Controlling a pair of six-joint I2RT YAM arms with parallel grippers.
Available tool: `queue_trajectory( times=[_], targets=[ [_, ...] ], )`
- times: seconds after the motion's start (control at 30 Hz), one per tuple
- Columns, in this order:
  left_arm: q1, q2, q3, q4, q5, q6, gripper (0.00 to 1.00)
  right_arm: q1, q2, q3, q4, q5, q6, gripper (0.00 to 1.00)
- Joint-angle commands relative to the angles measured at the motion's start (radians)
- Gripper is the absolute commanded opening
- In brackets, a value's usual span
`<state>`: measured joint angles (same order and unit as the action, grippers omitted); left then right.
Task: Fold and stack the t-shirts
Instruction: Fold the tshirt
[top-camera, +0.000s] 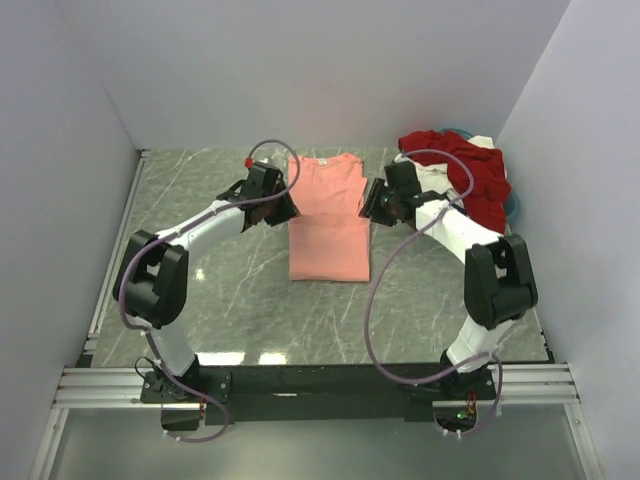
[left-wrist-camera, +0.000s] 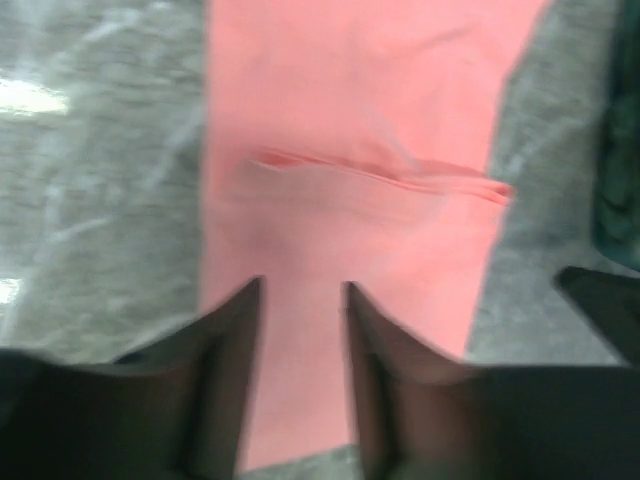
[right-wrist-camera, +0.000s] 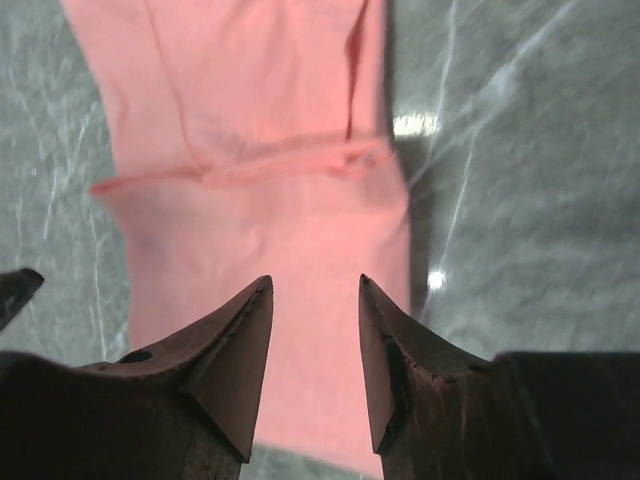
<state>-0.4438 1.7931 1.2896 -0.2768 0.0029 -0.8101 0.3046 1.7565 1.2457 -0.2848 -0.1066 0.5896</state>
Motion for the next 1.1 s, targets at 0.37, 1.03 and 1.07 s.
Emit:
queue_trajectory(
  times=[0.37, 1.03, 1.07],
  targets=[
    [-0.217, 0.003, -0.332, 0.234, 0.008, -0.167, 0.01, 0.179, -0.100, -0.317, 0.119, 0.035, 0.044, 0.39],
    [-0.457, -0.214, -0.679, 0.251, -0.066, -0.323, 0.01, 0.327, -0.429, -0.726, 0.113, 0.056, 0.107, 0.39],
    [-0.463, -0.230, -0.693, 0.249, -0.066, -0.327, 0.01, 0.329, -0.446, -0.736, 0.108, 0.054, 0.108, 0.39]
  ],
)
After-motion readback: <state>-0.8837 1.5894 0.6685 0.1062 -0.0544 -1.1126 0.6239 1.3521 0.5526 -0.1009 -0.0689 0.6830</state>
